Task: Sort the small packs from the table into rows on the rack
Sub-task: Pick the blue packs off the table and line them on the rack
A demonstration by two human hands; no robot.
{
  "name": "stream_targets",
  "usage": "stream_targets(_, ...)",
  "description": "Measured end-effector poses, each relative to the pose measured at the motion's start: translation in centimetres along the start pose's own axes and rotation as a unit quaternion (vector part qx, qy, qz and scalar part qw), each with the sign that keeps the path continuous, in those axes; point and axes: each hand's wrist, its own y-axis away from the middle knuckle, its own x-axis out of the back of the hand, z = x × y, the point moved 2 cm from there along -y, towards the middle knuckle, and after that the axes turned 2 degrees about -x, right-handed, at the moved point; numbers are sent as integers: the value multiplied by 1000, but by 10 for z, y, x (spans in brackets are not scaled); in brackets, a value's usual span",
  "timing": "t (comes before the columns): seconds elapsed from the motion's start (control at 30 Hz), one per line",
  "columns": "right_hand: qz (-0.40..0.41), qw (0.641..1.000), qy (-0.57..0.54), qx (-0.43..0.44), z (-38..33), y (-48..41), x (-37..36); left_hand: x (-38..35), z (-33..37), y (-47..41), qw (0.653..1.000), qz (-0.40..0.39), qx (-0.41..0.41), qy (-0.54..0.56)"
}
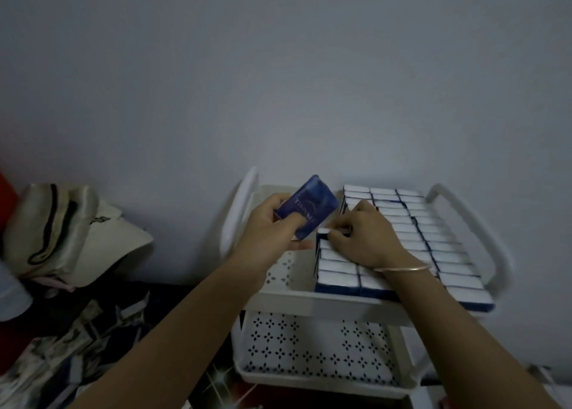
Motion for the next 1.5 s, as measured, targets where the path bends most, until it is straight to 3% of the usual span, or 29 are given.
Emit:
stream_targets(0.2,11,1000,-27,3,0,2,-1,-17,-14,-45,996,31,58,-52)
stream_targets(0.43,5,999,-21,-26,0,2,-1,-17,-41,-83,992,54,64,-89)
stream_targets(0.7,14,999,-45,-22,0,2,0,-15,-53,-91,985,4,14,-169)
stream_targets(0.9,106,983,-120,-93,8,3,8,-20,-55,-90,980,-72,-3,-187)
stream_targets(1.13,69,997,-12,-32,12,0,-1,-20,-54,-83,952,-166,-27,-254)
stream_targets(1.33,60,997,-4,-50,8,5,3,-18,-57,-79,941,-183,15,-283)
stream_targets(1.5,62,997,-8,-37,8,4,3,-17,-54,-73,948,-125,31,-291)
